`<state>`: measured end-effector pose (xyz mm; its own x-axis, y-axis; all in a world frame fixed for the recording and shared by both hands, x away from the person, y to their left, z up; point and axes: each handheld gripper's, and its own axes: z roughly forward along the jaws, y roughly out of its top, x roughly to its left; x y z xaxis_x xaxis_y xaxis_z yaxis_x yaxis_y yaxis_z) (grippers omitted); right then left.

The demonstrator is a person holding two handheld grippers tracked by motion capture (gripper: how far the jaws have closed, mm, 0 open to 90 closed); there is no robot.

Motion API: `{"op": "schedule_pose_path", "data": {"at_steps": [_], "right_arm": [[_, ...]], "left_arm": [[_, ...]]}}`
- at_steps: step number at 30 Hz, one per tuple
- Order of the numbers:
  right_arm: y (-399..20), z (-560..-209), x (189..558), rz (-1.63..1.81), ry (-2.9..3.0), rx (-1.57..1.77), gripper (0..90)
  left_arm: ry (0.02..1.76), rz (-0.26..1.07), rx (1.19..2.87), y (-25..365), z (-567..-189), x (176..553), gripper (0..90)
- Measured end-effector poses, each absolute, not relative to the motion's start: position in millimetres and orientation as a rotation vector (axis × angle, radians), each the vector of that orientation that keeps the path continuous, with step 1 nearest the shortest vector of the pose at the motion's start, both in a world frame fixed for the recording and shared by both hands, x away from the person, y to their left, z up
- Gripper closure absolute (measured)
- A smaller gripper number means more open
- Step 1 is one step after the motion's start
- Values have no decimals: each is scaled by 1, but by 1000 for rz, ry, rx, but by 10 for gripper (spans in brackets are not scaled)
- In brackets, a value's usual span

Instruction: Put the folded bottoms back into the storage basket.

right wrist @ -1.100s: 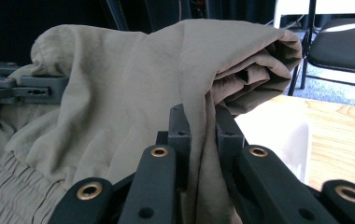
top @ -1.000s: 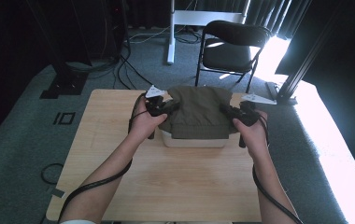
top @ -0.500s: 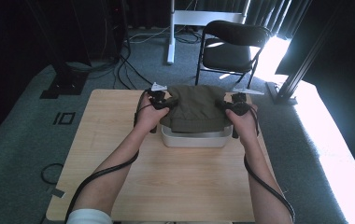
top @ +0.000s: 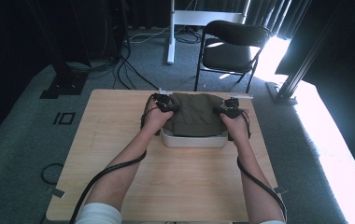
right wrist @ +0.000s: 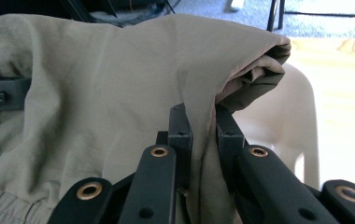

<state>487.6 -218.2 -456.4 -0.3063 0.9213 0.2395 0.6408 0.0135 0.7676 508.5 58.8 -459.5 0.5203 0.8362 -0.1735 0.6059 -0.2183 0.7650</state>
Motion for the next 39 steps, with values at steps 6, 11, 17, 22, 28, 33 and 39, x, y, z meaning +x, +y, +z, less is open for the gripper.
{"op": "schedule_pose_path", "data": {"at_steps": [6,11,17,22,28,33,39], "right_arm": [[-211,-470,495,1098,1985,1627,813],[-206,-476,498,1039,1998,1660,813],[-207,-481,500,994,2028,1675,805],[-205,-483,504,925,2035,1671,758],[-202,-484,506,868,2046,1675,716],[-202,-482,505,877,2041,1668,638],[-207,-478,503,986,2008,1642,504]], "left_arm": [[1214,351,1986,54,-471,512,765],[1206,343,2020,50,-477,512,765],[1226,361,2074,43,-480,513,758],[1240,373,2097,41,-480,514,723],[1263,387,2145,34,-479,514,625],[1264,393,2079,37,-475,513,510],[1196,493,2050,47,-469,512,324]]}}
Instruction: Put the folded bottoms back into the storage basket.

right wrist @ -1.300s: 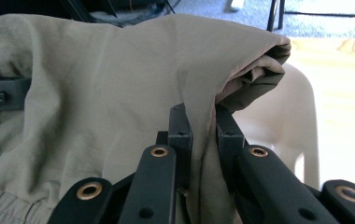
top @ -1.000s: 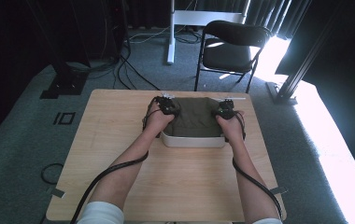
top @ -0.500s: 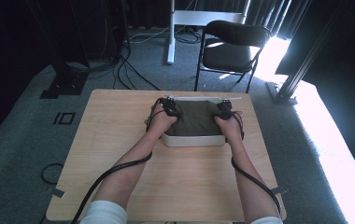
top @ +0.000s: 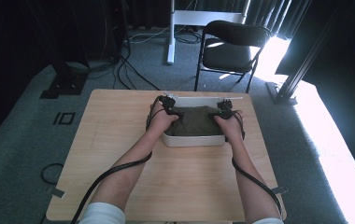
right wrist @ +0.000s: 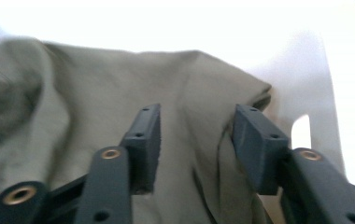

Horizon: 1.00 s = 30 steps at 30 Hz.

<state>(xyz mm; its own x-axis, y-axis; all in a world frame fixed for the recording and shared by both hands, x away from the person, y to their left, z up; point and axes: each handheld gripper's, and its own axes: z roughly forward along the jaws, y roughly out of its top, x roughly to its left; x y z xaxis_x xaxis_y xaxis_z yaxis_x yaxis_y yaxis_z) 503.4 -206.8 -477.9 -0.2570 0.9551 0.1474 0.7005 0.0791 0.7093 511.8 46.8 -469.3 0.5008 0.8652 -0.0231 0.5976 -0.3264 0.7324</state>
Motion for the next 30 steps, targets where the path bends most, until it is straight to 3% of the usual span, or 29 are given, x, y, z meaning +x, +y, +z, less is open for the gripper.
{"op": "schedule_pose_path", "data": {"at_steps": [6,8,13,30], "right_arm": [[-212,-462,498,1140,1903,1651,289],[-211,-459,496,1172,1932,1612,273],[-209,-457,489,1176,1948,1509,152],[-207,-462,459,1129,2028,1393,148]], "left_arm": [[1188,499,2019,57,-466,505,253],[1169,505,2020,57,-465,503,208],[1136,540,2037,58,-462,495,190],[1042,505,2000,73,-457,459,189]]}}
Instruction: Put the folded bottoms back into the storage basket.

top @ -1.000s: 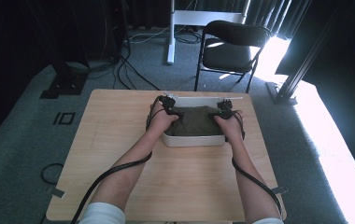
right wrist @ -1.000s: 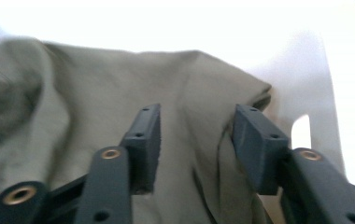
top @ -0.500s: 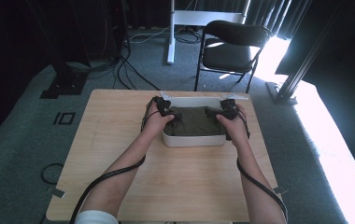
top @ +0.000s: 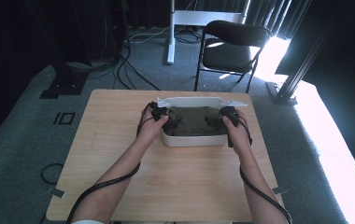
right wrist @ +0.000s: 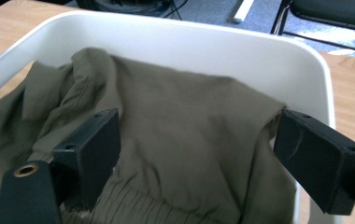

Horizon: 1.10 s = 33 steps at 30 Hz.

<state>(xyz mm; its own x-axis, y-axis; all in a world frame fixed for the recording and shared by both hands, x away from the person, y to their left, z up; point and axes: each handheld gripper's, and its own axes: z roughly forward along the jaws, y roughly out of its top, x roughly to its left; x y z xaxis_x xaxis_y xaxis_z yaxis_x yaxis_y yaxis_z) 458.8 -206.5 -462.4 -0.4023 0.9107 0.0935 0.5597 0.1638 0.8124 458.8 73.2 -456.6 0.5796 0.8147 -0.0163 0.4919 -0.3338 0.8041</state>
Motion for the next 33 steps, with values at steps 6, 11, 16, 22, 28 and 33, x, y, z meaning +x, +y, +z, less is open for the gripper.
{"op": "schedule_pose_path", "data": {"at_steps": [6,11,16,22,28,33], "right_arm": [[-207,-463,448,1136,2028,1389,149],[-206,-464,439,1140,2048,1364,149],[-206,-464,430,1157,2052,1358,149],[-207,-464,419,1176,2046,1326,148],[-211,-466,406,1162,2067,1297,148],[-216,-467,398,1197,2039,1314,148]], "left_arm": [[1014,508,2001,80,-454,444,190],[1008,506,1998,86,-455,433,189],[1000,510,2000,93,-457,424,190],[997,510,1997,102,-461,412,182],[991,497,1994,109,-467,399,182],[968,497,1993,111,-473,389,173]]}}
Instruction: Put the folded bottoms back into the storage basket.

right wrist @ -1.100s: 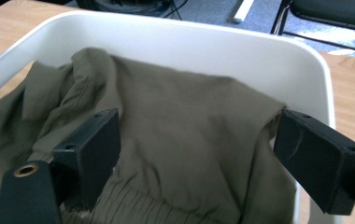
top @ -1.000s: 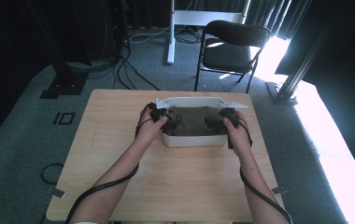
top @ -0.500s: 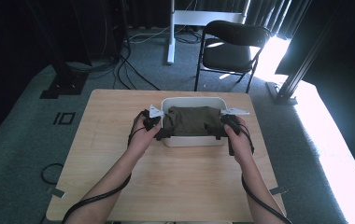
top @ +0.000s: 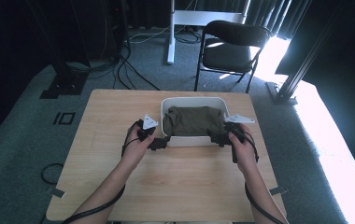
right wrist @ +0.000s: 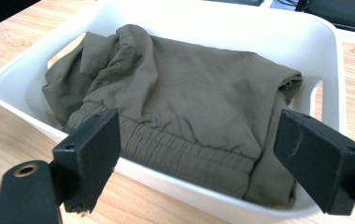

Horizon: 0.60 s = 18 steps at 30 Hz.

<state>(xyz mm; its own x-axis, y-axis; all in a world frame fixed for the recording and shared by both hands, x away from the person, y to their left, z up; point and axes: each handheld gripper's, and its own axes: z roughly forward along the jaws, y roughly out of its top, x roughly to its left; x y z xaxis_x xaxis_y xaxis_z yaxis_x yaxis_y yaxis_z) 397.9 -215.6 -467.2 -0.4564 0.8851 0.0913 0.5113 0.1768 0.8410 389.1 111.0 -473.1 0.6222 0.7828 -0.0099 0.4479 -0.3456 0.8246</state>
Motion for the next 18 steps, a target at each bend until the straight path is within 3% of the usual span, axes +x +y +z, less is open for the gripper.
{"op": "schedule_pose_path", "data": {"at_steps": [18], "right_arm": [[-232,-486,357,1216,1957,1303,148]], "left_arm": [[1019,490,1984,135,-505,364,173]]}}
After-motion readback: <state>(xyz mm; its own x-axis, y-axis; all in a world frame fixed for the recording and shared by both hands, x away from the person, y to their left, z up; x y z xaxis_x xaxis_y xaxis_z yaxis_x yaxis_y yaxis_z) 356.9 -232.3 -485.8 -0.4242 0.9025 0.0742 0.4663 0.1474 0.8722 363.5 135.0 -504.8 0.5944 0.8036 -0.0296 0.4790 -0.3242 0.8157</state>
